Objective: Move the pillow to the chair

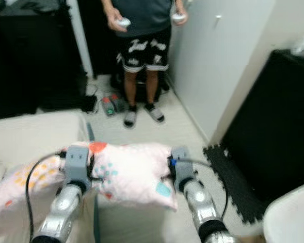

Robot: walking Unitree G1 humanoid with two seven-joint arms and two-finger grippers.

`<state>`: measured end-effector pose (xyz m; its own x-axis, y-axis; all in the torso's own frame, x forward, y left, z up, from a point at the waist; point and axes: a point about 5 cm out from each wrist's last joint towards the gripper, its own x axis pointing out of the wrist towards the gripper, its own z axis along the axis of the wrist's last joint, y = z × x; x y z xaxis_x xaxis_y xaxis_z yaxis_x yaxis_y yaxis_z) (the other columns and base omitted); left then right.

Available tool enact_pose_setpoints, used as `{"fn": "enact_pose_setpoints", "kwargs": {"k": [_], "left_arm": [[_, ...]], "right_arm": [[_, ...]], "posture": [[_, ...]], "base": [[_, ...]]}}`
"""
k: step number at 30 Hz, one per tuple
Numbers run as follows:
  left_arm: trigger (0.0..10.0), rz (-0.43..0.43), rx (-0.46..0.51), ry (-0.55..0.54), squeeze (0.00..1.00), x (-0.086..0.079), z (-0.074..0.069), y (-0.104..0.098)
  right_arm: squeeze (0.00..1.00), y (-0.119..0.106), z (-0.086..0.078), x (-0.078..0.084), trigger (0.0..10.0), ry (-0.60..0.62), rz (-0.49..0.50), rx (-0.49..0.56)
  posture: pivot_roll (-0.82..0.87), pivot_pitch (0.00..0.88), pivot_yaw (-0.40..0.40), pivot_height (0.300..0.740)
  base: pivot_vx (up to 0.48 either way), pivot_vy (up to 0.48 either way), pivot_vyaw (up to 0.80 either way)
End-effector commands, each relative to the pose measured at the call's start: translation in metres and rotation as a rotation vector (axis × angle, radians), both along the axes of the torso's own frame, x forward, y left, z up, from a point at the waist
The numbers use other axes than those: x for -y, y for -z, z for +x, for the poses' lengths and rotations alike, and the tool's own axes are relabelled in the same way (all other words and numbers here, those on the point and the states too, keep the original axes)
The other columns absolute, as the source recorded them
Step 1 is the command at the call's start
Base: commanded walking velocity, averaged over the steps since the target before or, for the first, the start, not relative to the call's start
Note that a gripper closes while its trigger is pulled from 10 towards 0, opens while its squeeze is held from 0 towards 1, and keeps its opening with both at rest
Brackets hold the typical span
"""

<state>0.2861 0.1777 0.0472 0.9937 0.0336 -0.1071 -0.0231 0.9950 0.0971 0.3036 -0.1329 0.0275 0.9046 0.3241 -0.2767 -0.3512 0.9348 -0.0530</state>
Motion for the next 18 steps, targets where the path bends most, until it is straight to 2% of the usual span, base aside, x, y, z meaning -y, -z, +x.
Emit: {"fn": "enact_pose_setpoints", "kwargs": {"k": [1, 18], "left_arm": [[10.0, 0.008, -0.020, 0.003, 0.00, -0.0002, -0.0009, 0.0033], [10.0, 0.008, -0.013, -0.002, 0.00, -0.0025, 0.0013, 0.0009]], "right_arm": [[0.00, -0.0079, 0.0048, 0.0112, 10.0, 0.042, -0.004, 0.046], [0.00, -0.0085, 0.0059, 0.0099, 10.0, 0.050, 0.004, 0.046]], "posture": [[0.01, 0.082, -0.039, 0.740], [0.02, 0.085, -0.033, 0.740]], "base": [[0.000, 0.000, -0.80], [0.000, 0.000, -0.80]]}}
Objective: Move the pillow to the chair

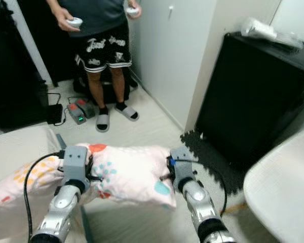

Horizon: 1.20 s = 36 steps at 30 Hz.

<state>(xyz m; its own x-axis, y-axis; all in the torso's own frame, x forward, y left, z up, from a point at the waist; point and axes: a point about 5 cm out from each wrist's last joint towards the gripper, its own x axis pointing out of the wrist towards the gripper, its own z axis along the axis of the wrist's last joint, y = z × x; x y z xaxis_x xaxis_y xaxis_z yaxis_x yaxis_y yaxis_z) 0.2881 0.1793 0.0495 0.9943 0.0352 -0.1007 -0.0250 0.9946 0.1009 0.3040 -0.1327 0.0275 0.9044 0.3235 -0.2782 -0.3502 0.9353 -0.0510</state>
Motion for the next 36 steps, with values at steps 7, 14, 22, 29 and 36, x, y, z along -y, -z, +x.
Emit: {"fn": "enact_pose_setpoints", "kwargs": {"k": [7, 14, 22, 29, 36], "left_arm": [[10.0, 0.002, -0.020, -0.002, 0.00, -0.0012, -0.0002, 0.0029], [10.0, 0.003, -0.021, -0.004, 0.00, -0.0018, -0.0006, 0.0030], [10.0, 0.004, -0.022, -0.004, 0.00, -0.0026, -0.0010, 0.0032], [10.0, 0.005, -0.023, -0.004, 0.00, -0.0025, -0.0009, 0.0029], [10.0, 0.004, -0.023, -0.007, 0.00, -0.0023, -0.0014, 0.0035]], "right_arm": [[0.00, -0.0089, 0.0062, 0.0101, 10.0, 0.054, 0.008, 0.048], [0.00, -0.0082, 0.0058, 0.0105, 10.0, 0.056, 0.009, 0.045], [0.00, -0.0082, 0.0057, 0.0103, 10.0, 0.058, 0.010, 0.045], [0.00, -0.0083, 0.0058, 0.0106, 10.0, 0.057, 0.010, 0.045], [0.00, -0.0078, 0.0057, 0.0109, 10.0, 0.057, 0.010, 0.044]], "posture": [[0.02, 0.088, -0.033, 0.740], [0.02, 0.094, -0.032, 0.740], [0.02, 0.095, -0.031, 0.740], [0.02, 0.096, -0.033, 0.740], [0.02, 0.094, -0.034, 0.740]], "base": [[0.000, 0.000, -0.80], [0.000, 0.000, -0.80], [0.000, 0.000, -0.80], [0.000, 0.000, -0.80], [0.000, 0.000, -0.80]]}}
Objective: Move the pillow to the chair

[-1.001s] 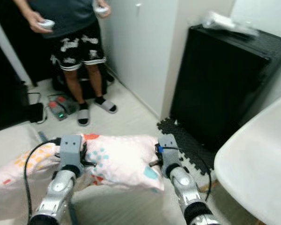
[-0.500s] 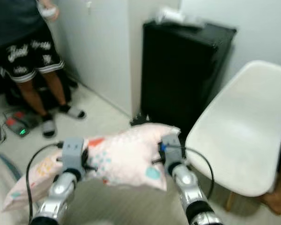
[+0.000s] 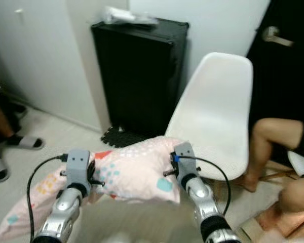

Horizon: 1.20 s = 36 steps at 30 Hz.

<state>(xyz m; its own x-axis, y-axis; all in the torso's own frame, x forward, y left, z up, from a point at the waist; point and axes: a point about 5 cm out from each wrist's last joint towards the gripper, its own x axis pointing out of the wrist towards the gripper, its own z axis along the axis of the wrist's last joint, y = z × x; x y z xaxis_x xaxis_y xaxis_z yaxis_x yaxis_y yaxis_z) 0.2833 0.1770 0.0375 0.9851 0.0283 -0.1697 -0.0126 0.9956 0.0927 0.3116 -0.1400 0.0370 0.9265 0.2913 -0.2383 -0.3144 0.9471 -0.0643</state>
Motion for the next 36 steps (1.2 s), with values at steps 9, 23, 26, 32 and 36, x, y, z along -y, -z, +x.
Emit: {"fn": "enact_pose_setpoints", "kwargs": {"k": [9, 23, 26, 32, 36], "left_arm": [[10.0, 0.006, 0.041, -0.013, 0.00, -0.005, 0.004, -0.009], [10.0, -0.042, 0.020, -0.036, 0.00, -0.005, 0.004, -0.007], [10.0, -0.035, 0.019, -0.039, 0.00, -0.005, 0.005, -0.008], [10.0, -0.024, 0.067, -0.064, 0.00, -0.008, 0.009, -0.019], [10.0, 0.004, 0.165, -0.066, 0.00, -0.012, 0.022, -0.047]], "right_arm": [[0.00, 0.001, -0.001, 0.003, 10.0, 0.021, 0.012, 0.001], [0.00, 0.001, 0.000, 0.001, 10.0, 0.021, 0.015, 0.001], [0.00, -0.001, 0.001, 0.001, 10.0, 0.019, 0.017, 0.005], [0.00, -0.014, 0.010, 0.000, 10.0, 0.059, 0.118, 0.038], [0.00, -0.046, 0.029, -0.010, 10.0, 0.023, 0.273, 0.100]], "posture": [[0.02, 0.092, -0.033, 0.740], [0.03, 0.090, -0.034, 0.740], [0.03, 0.088, -0.036, 0.740], [0.03, 0.081, -0.031, 0.740], [0.03, 0.072, -0.030, 0.740]], "base": [[0.000, 0.000, -0.80], [0.000, 0.000, -0.80], [0.000, 0.000, -0.80], [0.000, 0.000, -0.13], [0.000, 0.000, 0.00]]}}
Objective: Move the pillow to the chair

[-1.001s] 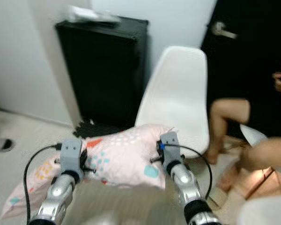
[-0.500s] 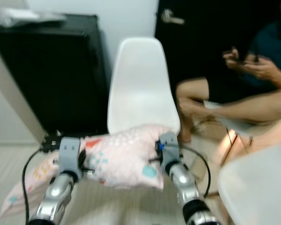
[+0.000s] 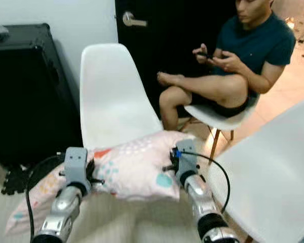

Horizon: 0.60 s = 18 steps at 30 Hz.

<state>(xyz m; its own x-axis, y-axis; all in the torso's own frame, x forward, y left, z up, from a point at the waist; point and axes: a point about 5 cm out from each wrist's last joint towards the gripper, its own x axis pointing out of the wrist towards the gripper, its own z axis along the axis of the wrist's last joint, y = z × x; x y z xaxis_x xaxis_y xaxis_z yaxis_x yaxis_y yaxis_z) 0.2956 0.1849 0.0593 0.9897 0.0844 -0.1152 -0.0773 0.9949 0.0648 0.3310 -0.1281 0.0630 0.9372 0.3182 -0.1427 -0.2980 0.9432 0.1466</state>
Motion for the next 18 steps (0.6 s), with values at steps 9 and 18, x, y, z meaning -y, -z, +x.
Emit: {"fn": "enact_pose_setpoints", "kwargs": {"k": [9, 18], "left_arm": [[10.0, 0.075, 0.261, 0.034, 0.00, 0.001, 0.031, -0.076], [10.0, 0.106, 0.214, 0.071, 0.00, 0.010, 0.029, -0.068]], "right_arm": [[0.00, -0.047, 0.024, -0.005, 10.0, -0.003, 0.135, 0.141], [0.00, -0.032, 0.017, 0.006, 10.0, 0.049, -0.009, 0.107]], "posture": [[0.05, 0.052, -0.034, 0.740], [0.04, 0.058, -0.029, 0.740]], "base": [[0.000, 0.000, 0.00], [0.000, 0.000, 0.00]]}}
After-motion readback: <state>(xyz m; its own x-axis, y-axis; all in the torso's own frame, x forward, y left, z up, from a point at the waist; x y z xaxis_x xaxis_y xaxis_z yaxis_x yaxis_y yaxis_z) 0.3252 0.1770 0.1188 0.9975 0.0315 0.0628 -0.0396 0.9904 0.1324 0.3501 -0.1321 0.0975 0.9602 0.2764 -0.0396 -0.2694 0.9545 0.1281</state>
